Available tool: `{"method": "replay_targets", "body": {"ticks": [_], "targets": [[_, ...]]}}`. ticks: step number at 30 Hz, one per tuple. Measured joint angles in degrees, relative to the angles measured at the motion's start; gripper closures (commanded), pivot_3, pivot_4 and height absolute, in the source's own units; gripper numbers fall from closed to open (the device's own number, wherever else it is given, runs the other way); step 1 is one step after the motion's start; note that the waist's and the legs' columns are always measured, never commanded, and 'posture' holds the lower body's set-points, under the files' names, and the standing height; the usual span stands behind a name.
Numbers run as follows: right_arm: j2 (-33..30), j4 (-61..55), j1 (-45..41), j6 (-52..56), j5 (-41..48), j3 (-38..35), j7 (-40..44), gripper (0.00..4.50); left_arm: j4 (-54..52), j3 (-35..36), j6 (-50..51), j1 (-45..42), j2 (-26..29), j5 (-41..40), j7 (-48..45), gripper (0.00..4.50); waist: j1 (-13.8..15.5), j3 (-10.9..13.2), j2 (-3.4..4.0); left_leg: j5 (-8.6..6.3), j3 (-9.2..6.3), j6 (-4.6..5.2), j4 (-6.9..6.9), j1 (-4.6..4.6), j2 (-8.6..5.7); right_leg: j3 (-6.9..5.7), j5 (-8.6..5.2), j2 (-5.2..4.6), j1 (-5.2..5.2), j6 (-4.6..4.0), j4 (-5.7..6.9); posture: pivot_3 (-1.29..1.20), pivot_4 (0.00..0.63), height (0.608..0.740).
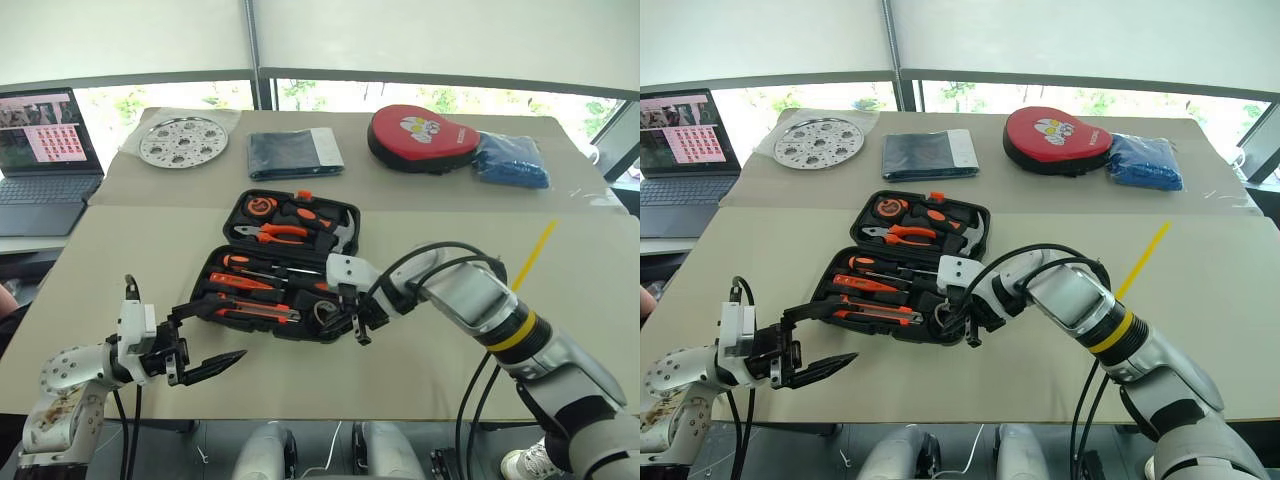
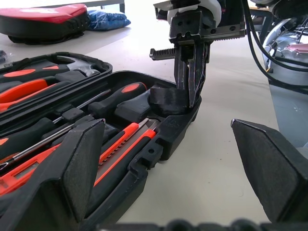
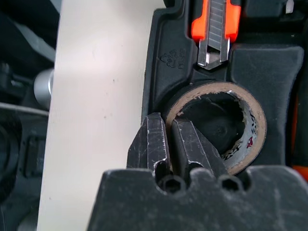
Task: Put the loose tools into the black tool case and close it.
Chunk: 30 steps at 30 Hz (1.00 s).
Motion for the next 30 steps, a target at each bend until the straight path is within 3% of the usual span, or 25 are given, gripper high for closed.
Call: {"method": "replay_targets", "body": {"ticks": [2,9,17,20,25,28,30], "targets": [[-0.15,0.04,-0.41,0.24,-0.24,0.38,0.11,3.58,-0.39,0.0,0.81,-0.12,0.0,-0.03,0.64,0.0,0.04,0.0,0.0,0.0,0.0,0.0,0.0,0.0,0.0,0.0,0.0,0.0,0.0,0.0,0.0,0.0,0.15,0.74],[-0.55,-0.25,-1.07,1.59,3.31,-0.76,4.84,1.18,-1.56,0.13,3.83,-0.1,0.01,-0.24,5.06,0.0,-0.24,-0.01,-0.02,0.0,0.0,0.0,-0.04,-0.04,0.06,-0.01,0.0,0.09,-0.04,0.0,0.01,0.0,0.15,0.74],[-0.4,1.06,-0.52,-5.54,7.79,-6.27,10.88,1.18,-1.92,0.89,7.94,-1.85,0.53,-1.12,9.76,0.0,-0.13,0.0,-0.05,0.0,-0.03,0.0,-0.01,-0.04,0.04,0.0,0.0,0.07,-0.03,0.0,0.0,0.0,0.15,0.74],[-2.3,4.07,2.03,-10.08,7.97,-13.29,9.96,1.8,-0.23,3.5,11.87,-5.8,1.39,-1.61,14.76,0.61,0.51,0.01,-0.07,0.0,-0.06,-0.01,0.02,0.01,0.02,0.0,0.01,0.07,0.04,0.0,0.02,0.0,0.15,0.74],[-4.99,11.0,10.84,-22.14,0.24,-18.7,0.96,3.68,8.33,4.81,15.23,-13.96,1.94,3.21,25.2,2.49,0.73,0.0,-0.09,0.05,0.05,-0.08,-0.02,0.01,-0.03,0.05,0.01,0.11,0.0,0.01,0.03,0.0,0.15,0.74],[-2.82,14.5,14.36,-27.43,-3.56,-21.06,-6.12,4.5,14.46,3.17,15.41,-18.64,1.9,7.62,28.97,3.55,0.32,0.02,-0.13,0.11,0.1,-0.18,-0.02,0.0,0.01,0.09,0.01,0.23,-0.04,0.01,0.06,0.0,0.15,0.74],[-0.84,16.85,15.35,-31.96,-6.36,-21.67,-10.84,4.5,19.01,1.53,15.24,-22.97,1.21,10.51,31.51,4.2,0.15,0.02,-0.13,0.14,0.12,-0.22,-0.03,0.03,0.01,0.1,0.01,0.28,-0.03,0.01,0.06,0.0,0.15,0.74]]}}
